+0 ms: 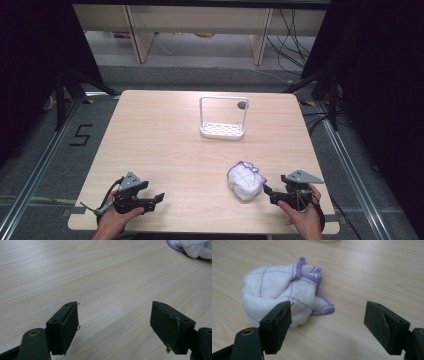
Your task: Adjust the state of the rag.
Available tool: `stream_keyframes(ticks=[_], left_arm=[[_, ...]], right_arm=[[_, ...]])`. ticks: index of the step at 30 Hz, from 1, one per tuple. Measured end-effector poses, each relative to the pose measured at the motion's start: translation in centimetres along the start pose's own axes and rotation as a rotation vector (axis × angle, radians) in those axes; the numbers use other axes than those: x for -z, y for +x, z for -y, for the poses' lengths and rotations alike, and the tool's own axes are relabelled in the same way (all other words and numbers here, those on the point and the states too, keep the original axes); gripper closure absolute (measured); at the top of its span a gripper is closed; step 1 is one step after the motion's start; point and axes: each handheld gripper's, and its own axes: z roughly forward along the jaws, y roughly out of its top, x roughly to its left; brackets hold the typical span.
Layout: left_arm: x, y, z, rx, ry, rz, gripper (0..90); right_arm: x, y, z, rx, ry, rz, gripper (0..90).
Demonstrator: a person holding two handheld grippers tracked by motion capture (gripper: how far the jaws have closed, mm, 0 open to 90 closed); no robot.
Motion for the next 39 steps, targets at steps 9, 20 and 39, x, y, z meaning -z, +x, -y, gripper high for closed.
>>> stream_keyframes(ticks=[9,20,39], left_arm=[[0.0,0.0,-0.1,-0.008,-0.004,0.003,22.5],[0.1,0.2,-0.2,-0.021,0.02,-0.005,22.5],[0.0,-0.1,-0.2,0.003,-0.012,-0.003,22.6]], right_arm=[[0.1,0.2,-0.5,0.027,-0.013,-0.007,27.5],[0.1,0.5,-2.6,0.064,-0.046,-0.065,40.4],[-3.9,2.1,-6.3,0.114,0.05,-0.133,52.1]])
